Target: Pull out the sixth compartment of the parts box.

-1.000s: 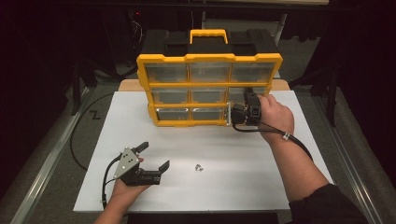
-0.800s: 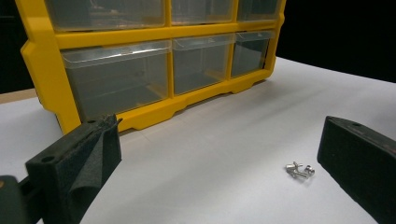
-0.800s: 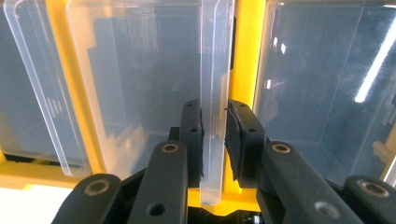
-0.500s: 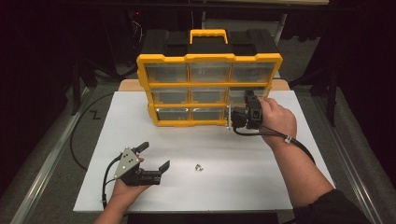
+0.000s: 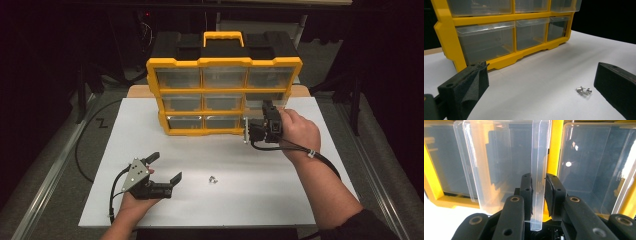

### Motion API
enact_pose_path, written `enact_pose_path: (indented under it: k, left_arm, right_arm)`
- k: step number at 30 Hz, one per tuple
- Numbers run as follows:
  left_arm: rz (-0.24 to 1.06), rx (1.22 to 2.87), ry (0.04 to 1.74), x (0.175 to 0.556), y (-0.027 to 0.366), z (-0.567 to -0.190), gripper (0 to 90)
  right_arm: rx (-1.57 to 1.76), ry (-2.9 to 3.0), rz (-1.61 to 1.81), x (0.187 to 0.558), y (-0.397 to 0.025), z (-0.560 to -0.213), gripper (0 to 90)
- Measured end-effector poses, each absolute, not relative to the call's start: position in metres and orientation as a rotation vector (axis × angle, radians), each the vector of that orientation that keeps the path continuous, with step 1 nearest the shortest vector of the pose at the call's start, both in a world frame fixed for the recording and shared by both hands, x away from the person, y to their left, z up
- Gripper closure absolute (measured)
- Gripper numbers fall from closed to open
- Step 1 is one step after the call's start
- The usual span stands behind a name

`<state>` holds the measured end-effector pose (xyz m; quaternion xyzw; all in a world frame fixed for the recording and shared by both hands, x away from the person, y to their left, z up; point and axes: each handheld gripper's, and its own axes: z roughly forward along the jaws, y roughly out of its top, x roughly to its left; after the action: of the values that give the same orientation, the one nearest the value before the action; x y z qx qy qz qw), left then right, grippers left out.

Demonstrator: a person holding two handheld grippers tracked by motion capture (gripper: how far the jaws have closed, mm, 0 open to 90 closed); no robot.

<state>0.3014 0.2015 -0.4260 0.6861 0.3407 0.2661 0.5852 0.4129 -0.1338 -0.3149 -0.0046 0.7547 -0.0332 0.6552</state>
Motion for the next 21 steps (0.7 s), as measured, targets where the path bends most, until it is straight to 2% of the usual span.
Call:
enact_pose_path:
  k: [21]
  left_arm:
    - [0.618, 1.601, 0.792, 0.301, 0.202, -0.426, 0.5]
  right_arm:
    - [-0.013, 1.723, -0.066, 0.394, -0.136, -0.315, 79.0]
